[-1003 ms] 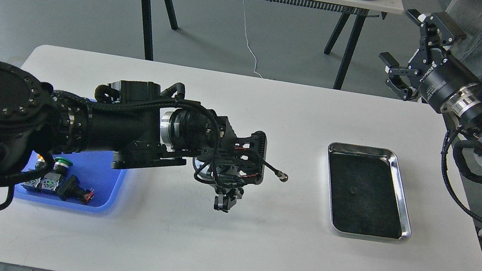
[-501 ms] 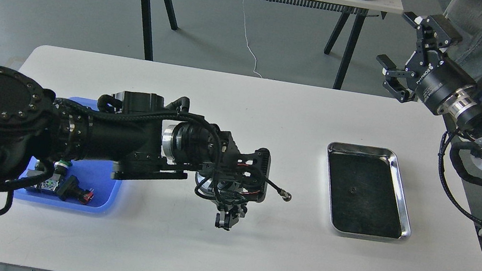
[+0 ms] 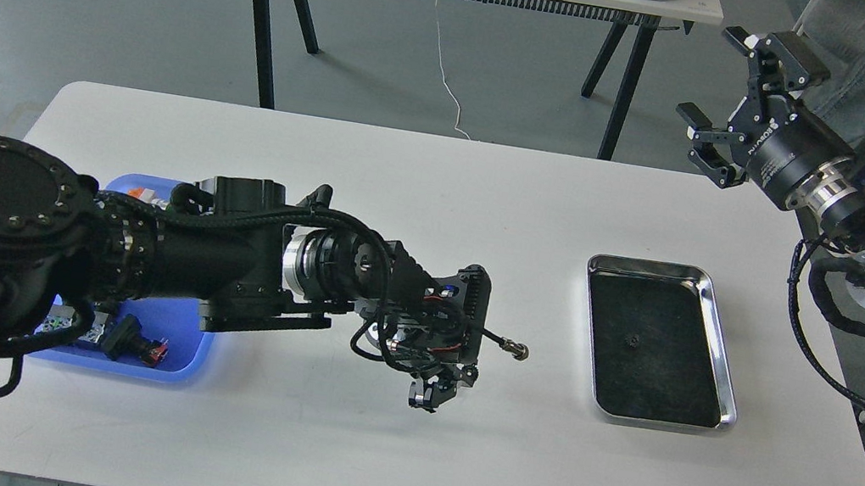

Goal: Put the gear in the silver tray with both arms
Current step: 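Carry the second gear with the left gripper toward the table center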

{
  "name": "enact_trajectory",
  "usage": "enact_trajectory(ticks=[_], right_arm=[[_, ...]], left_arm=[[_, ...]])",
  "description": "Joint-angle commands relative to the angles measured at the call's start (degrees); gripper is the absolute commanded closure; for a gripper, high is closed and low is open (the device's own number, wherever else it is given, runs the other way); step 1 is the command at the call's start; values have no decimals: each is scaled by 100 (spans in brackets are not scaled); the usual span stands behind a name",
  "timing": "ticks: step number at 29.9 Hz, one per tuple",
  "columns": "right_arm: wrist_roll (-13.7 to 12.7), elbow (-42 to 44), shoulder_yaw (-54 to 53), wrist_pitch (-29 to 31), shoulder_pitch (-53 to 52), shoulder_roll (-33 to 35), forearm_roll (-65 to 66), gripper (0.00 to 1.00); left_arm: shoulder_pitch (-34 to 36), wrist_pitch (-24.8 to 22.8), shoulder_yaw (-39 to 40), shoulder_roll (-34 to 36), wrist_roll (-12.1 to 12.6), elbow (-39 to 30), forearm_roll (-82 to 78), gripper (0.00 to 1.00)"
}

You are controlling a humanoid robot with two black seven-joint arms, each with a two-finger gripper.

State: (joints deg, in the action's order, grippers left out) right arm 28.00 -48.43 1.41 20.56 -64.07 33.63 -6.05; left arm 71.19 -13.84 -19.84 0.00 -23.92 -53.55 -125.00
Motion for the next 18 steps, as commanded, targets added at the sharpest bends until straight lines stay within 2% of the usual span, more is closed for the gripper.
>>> enact_trajectory(ticks=[1, 4, 7, 18], right_arm=[[0, 0, 43, 0, 9, 12, -1, 1], [0, 0, 88, 0, 9, 21, -1, 1], [0, 0, 88, 0, 18, 21, -1, 1], [0, -9, 96, 9, 18, 38, -1, 1]], left_arm=[[-70, 406, 15, 0, 221, 169, 0, 94], [-219, 969, 15, 0, 318, 397, 0, 94], [-369, 1321, 15, 0, 379, 547, 0, 94], [-940, 1823, 15, 0, 344, 662, 0, 94]])
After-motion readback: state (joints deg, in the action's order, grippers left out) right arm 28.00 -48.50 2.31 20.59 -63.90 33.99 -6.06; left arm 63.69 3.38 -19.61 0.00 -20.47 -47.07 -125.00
